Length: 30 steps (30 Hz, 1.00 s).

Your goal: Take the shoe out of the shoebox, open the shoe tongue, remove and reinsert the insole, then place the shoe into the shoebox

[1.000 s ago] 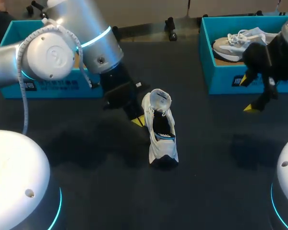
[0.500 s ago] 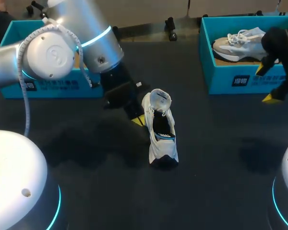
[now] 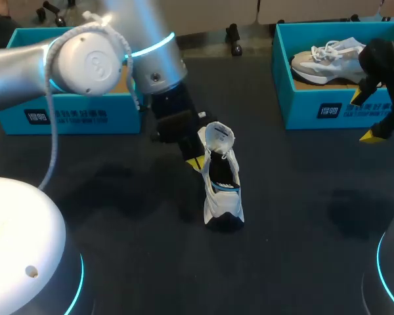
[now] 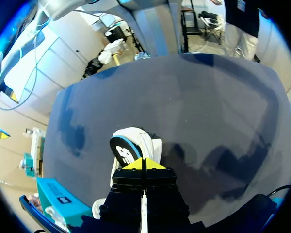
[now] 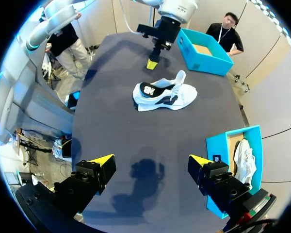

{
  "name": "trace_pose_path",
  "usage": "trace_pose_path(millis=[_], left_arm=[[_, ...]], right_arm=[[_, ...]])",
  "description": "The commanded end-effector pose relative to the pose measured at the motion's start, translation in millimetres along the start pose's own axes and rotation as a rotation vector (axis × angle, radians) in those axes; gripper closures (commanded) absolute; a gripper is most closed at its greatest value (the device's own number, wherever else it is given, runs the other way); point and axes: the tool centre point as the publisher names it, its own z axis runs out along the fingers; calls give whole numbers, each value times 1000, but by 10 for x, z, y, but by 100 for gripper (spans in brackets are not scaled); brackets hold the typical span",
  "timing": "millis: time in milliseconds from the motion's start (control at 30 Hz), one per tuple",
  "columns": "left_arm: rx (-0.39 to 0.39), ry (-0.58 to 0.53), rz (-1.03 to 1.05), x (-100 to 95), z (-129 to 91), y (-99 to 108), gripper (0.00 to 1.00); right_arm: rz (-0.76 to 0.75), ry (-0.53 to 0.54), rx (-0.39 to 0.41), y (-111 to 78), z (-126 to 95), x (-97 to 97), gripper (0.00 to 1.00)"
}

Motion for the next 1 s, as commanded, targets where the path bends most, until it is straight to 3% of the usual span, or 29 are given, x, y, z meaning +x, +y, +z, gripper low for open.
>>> trace_pose_path(millis=[33,600,1000], left_arm=[[4,87,15,-117,62,109,100],[-140,147,-17,-288,270,367,100],[-163,201,-111,-309,431,463,100]], right_arm=[[0,0,2,3,8,-3,0],[0,0,2,3,8,-3,0],[0,0,2,3,8,-3,0]])
